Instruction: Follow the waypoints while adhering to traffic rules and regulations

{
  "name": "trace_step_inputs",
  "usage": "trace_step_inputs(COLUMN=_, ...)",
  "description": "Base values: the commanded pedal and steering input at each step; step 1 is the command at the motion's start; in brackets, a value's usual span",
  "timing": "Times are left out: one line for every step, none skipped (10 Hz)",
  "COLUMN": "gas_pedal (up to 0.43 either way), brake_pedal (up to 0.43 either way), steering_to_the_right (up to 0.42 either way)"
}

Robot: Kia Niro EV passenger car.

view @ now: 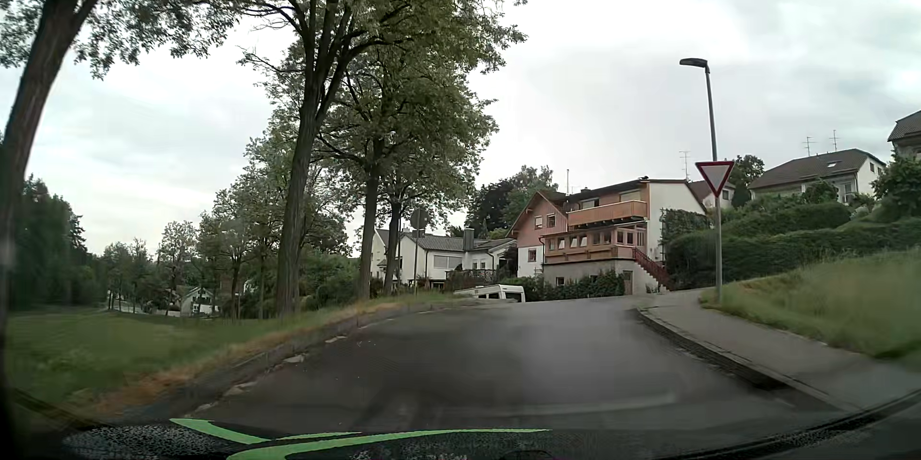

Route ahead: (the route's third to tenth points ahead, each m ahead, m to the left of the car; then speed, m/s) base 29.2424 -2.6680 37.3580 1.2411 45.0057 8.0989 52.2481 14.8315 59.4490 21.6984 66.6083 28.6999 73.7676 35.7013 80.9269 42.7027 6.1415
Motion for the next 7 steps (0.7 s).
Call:
trace_step_inputs(gas_pedal=0.130, brake_pedal=0.000, steering_to_the_right=0.005)
trace_step_inputs(gas_pedal=0.130, brake_pedal=0.000, steering_to_the_right=0.008)
trace_step_inputs(gas_pedal=0.130, brake_pedal=0.000, steering_to_the_right=0.009)
trace_step_inputs(gas_pedal=0.130, brake_pedal=0.000, steering_to_the_right=0.010)
trace_step_inputs(gas_pedal=0.130, brake_pedal=0.000, steering_to_the_right=0.013)
trace_step_inputs(gas_pedal=0.130, brake_pedal=0.000, steering_to_the_right=0.019)
trace_step_inputs(gas_pedal=0.130, brake_pedal=0.000, steering_to_the_right=0.028)
